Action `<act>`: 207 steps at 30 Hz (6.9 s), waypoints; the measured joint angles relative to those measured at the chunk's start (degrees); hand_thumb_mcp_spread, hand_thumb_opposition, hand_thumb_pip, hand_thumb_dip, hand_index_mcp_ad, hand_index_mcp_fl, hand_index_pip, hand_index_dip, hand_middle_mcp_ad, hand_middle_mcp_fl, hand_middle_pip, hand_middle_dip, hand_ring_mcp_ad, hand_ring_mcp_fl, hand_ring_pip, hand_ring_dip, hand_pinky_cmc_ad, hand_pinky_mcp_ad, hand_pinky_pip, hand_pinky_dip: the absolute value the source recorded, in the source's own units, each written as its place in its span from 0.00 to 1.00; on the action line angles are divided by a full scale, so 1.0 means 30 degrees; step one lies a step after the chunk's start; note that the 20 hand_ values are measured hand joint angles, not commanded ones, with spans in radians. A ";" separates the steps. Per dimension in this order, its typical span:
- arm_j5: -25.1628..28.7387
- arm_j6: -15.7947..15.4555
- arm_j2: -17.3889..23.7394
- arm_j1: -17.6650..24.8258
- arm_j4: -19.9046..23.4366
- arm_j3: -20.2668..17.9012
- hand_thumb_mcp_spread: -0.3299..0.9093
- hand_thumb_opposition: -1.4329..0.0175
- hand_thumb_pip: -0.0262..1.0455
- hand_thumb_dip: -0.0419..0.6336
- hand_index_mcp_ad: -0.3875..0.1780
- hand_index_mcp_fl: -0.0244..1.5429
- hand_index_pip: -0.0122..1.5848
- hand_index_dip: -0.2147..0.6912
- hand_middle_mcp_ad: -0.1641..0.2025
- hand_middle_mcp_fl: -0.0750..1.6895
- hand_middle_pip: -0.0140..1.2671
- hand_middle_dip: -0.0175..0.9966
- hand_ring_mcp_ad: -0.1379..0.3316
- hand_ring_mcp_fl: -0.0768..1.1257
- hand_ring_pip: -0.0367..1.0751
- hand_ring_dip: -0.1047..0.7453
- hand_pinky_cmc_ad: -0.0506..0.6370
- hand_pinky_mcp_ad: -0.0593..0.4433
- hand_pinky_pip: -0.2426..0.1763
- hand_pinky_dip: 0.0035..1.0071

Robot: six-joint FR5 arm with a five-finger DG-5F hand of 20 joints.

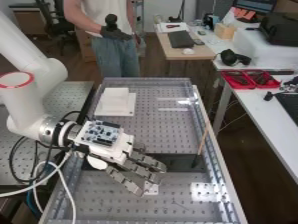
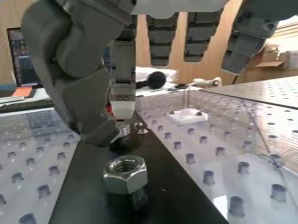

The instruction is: Grab the bearing and place it in the white container

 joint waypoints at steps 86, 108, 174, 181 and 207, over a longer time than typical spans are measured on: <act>0.0159 -0.0658 -0.0261 0.0096 -0.0155 0.0278 0.62 0.38 0.57 0.55 0.53 0.17 0.90 0.43 0.59 0.05 0.12 0.22 0.57 0.06 0.11 0.24 0.62 0.70 0.52 0.19; -0.0171 -0.1003 0.0683 0.0178 -0.0446 0.0428 0.62 0.35 0.56 0.55 0.53 0.19 0.91 0.43 0.59 0.06 0.12 0.22 0.57 0.06 0.11 0.24 0.62 0.70 0.52 0.19; 1.5342 0.1317 0.6674 1.8263 -0.4119 -0.4351 0.62 0.34 0.56 0.55 0.53 0.18 0.91 0.44 0.57 0.07 0.12 0.23 0.53 0.06 0.12 0.24 0.61 0.70 0.55 0.18; 1.4764 0.1118 0.6448 1.7685 -0.4450 -0.4142 0.62 0.34 0.56 0.55 0.53 0.18 0.91 0.44 0.57 0.07 0.12 0.23 0.53 0.06 0.12 0.24 0.61 0.70 0.55 0.18; 1.0755 0.0530 0.8253 1.3776 -0.6205 -0.2985 0.48 0.45 0.63 0.43 0.50 0.02 0.44 0.42 0.59 0.04 0.10 0.23 0.53 0.07 0.09 0.24 0.62 0.70 0.39 0.36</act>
